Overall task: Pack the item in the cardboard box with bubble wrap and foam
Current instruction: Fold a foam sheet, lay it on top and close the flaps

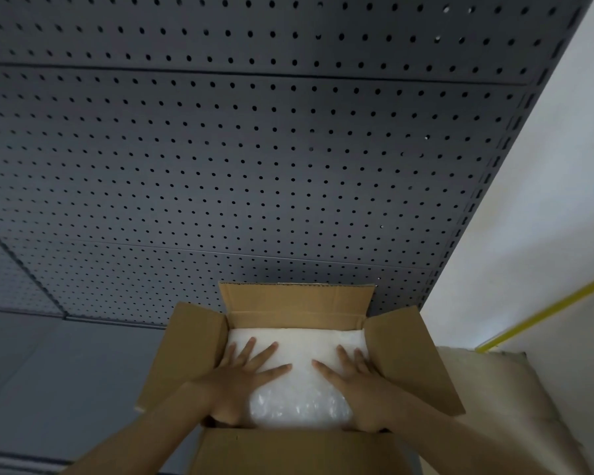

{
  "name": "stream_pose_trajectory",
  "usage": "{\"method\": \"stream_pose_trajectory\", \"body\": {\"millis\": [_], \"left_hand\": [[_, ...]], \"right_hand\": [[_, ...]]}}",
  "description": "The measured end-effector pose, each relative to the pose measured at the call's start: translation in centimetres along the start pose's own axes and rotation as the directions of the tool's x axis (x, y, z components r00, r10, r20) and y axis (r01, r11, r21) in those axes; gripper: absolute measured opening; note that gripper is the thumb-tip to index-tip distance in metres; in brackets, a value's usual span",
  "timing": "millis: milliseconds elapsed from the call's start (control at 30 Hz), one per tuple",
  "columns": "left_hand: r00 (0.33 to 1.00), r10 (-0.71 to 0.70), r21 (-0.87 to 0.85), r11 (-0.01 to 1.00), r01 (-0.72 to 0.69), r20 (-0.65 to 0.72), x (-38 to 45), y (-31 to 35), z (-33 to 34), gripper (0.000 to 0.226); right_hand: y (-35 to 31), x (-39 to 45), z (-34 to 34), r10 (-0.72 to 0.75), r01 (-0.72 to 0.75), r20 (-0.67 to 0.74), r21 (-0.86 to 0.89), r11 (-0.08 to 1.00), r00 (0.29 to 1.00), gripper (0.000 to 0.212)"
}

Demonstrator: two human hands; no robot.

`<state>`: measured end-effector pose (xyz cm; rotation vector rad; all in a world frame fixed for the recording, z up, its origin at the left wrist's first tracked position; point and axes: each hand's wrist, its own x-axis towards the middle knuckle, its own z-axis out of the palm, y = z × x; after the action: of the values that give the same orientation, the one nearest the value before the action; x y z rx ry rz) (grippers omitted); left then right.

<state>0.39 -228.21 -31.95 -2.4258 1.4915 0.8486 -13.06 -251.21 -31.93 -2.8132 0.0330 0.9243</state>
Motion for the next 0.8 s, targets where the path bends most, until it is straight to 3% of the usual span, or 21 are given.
{"method": "stream_pose_trajectory", "body": {"millis": [367, 633, 800], "left_hand": [[0.999, 0.015, -0.038, 0.999, -0.017, -0.05, -2.9, -0.2, -1.3, 0.096], [0.968, -0.181, -0.167, 0.974, 0.153, -0.171, -6.3, -1.2, -2.8, 0.074], [0.907, -0.335, -0.191, 0.937, 0.292, -0.255, -8.4, -1.4, -3.0, 0.06]], "right_hand": [[-1.2, -2.9, -0.4, 0.031, -0.025, -0.055, 0.107, 0.994, 0.998, 0.09], [-1.4, -5.9, -1.6, 0.07, -0.055, -0.098, 0.146, 0.988, 0.993, 0.081], [-1.1, -8.2, -1.9, 0.165, -0.118, -0.231, 0.206, 0.971, 0.959, 0.067]]}}
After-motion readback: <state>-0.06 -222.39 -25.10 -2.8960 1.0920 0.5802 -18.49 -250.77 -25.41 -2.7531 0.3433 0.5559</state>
